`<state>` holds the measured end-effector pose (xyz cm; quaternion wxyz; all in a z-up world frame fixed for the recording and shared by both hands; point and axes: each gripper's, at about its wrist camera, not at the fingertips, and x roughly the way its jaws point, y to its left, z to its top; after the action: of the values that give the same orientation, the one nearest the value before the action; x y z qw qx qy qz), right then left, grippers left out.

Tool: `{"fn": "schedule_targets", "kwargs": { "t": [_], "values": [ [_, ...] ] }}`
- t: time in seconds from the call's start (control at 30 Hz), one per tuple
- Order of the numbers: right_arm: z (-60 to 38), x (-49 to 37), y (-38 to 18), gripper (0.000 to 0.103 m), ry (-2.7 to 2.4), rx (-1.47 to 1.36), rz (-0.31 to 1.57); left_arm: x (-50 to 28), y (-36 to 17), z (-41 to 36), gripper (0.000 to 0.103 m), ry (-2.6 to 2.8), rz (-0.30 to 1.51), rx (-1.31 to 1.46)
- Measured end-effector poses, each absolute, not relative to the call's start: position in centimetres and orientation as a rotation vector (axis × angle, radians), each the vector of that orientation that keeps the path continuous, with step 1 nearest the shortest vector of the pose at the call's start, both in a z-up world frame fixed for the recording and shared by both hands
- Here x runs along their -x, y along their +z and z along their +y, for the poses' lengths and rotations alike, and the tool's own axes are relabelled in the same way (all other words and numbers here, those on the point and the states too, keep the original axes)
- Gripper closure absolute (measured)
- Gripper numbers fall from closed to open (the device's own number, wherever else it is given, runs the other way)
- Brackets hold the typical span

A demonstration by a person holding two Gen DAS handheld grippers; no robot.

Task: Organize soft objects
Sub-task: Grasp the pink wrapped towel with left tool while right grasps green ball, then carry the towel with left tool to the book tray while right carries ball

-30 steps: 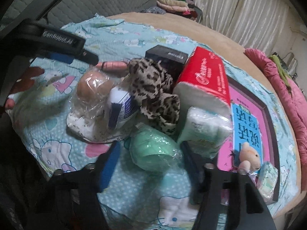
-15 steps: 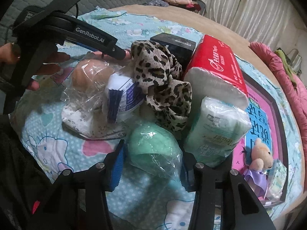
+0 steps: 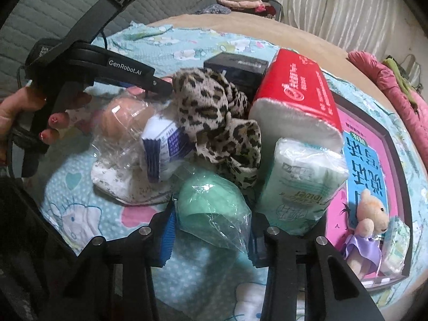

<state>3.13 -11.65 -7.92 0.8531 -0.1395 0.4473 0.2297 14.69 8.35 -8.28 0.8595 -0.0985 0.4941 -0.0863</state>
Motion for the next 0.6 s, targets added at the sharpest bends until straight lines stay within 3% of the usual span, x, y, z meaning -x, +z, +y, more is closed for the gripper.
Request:
{"fn": "schedule_targets", "kwargs": {
  "t": [0.6],
  "values": [
    [-17.4, -2.5, -2.1, 0.059, 0.464, 0.06, 0.83, -7.7, 1.0, 5.0, 0.059, -0.143, 0.926, 0.188]
  ]
}}
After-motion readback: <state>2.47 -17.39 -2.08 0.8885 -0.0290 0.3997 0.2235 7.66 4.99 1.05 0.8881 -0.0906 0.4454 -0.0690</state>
